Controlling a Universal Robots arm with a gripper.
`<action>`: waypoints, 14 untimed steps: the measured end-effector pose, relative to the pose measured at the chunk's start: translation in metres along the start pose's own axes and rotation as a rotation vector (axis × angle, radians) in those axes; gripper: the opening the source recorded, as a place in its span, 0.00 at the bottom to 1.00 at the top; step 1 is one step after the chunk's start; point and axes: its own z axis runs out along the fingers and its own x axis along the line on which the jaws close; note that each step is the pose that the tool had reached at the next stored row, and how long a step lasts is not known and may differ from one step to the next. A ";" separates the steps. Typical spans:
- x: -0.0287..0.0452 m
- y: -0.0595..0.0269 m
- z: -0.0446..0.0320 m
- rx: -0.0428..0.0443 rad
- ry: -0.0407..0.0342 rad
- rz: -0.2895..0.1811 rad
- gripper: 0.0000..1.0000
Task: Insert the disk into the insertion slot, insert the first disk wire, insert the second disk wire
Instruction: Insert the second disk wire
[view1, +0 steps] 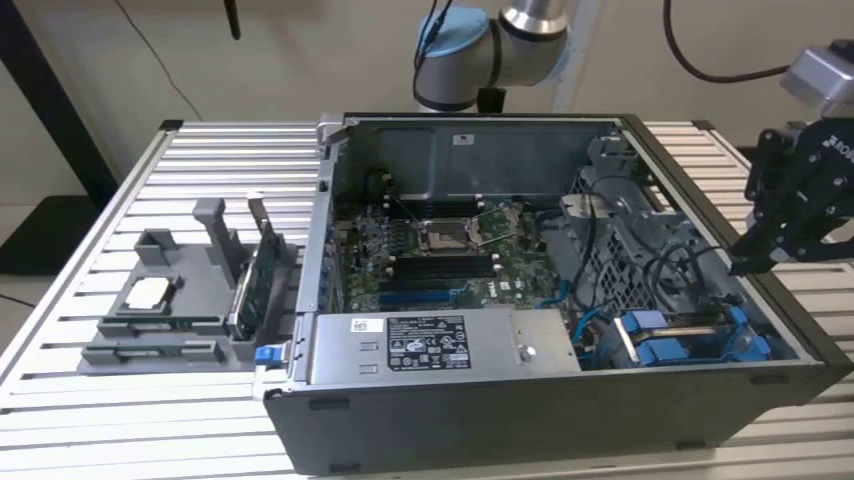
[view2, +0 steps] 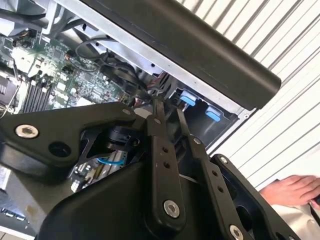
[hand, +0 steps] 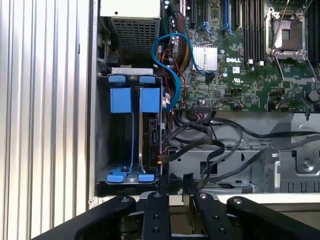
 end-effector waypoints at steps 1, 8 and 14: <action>0.0000 -0.0004 0.0003 0.0000 0.0000 0.000 0.26; 0.0001 -0.0011 0.0014 0.0000 -0.0001 0.000 0.26; 0.0002 -0.0013 0.0024 0.0000 -0.0020 0.000 0.26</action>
